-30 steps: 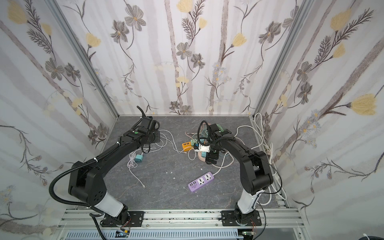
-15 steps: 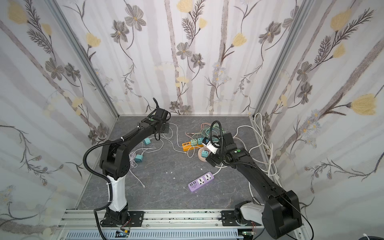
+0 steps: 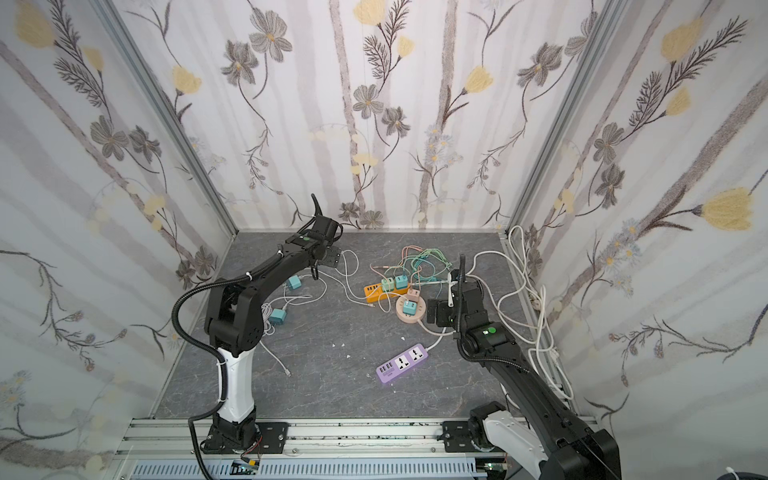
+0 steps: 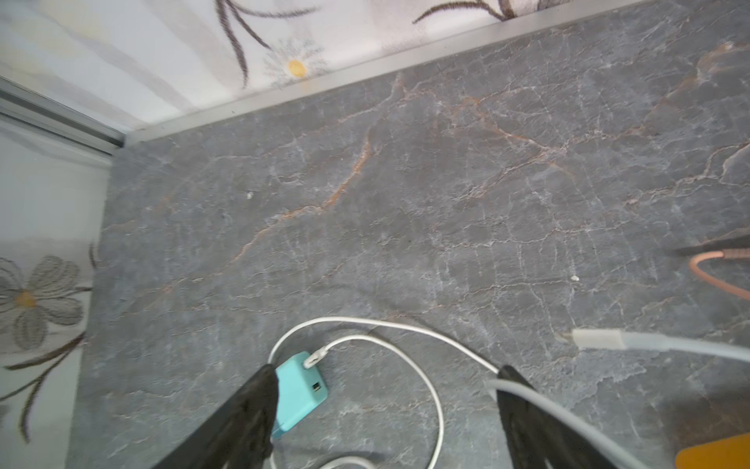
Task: Insert the plug
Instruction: 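Open and raise the right gripper while the left gripper nears the purple strip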
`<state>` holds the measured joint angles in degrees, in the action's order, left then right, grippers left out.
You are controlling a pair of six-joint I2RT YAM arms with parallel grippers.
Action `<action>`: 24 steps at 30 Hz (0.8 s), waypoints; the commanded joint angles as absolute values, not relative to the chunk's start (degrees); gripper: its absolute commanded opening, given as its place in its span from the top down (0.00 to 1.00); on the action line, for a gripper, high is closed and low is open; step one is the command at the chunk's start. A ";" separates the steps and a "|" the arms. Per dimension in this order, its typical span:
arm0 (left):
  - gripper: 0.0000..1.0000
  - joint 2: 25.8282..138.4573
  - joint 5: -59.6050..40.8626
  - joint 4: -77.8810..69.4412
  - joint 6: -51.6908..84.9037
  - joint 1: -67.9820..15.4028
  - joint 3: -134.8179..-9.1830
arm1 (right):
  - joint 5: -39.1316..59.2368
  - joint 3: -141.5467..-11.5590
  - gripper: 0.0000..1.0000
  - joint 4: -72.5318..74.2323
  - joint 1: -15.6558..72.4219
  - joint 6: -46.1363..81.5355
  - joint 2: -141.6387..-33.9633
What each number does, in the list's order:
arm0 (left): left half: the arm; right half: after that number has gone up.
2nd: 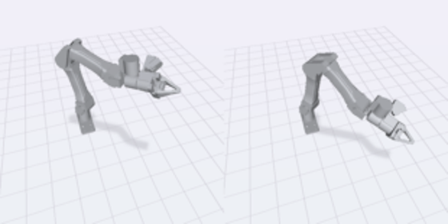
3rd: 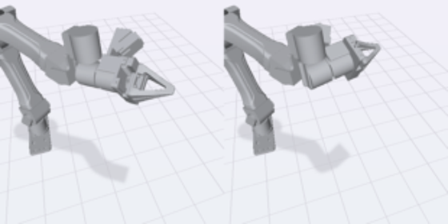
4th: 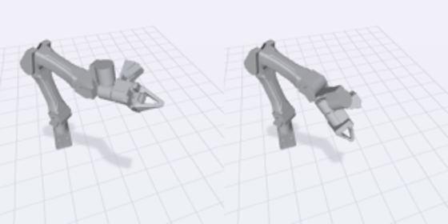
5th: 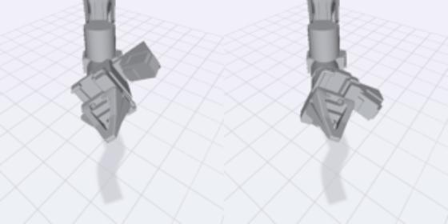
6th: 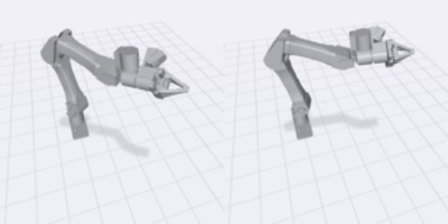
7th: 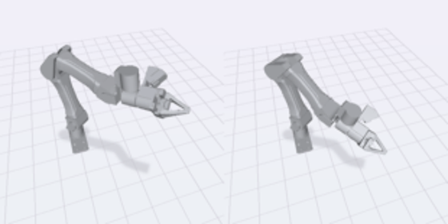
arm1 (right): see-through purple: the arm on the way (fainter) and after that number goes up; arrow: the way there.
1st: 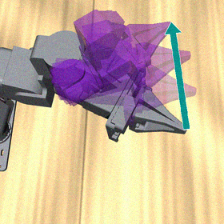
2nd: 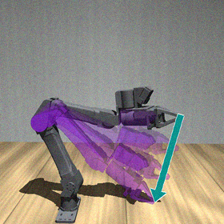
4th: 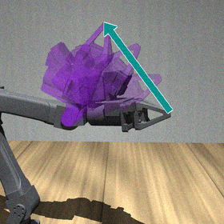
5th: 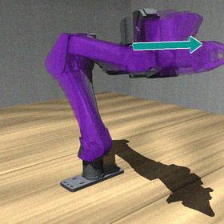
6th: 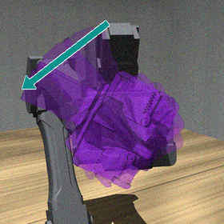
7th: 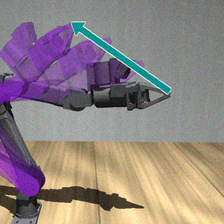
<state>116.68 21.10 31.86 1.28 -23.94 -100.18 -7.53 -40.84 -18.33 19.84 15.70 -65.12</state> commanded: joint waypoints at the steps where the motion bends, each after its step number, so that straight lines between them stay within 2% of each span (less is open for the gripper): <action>1: 0.00 111.62 24.71 26.64 -3.88 -23.99 -95.95 | -9.46 -41.17 0.01 -19.30 19.48 21.62 -64.64; 7: 0.00 103.54 24.26 29.19 -0.88 -23.99 -88.81 | -8.34 -40.21 0.01 -19.76 18.77 24.93 -64.07; 11: 0.00 98.18 19.76 31.91 0.89 -23.99 -84.10 | -4.20 -39.09 0.01 -18.37 18.05 27.13 -64.88; 17: 0.00 98.46 20.59 46.41 -12.14 -23.99 -80.80 | -4.66 -38.89 0.01 -19.34 17.84 28.69 -67.47; 20: 0.00 97.54 13.10 50.37 -18.54 -23.99 -78.64 | -3.72 -39.26 0.01 -19.25 17.84 28.57 -68.43; 24: 0.00 91.78 2.08 46.53 -23.97 -23.96 -73.96 | -1.30 -39.37 0.01 -18.90 17.91 27.95 -70.22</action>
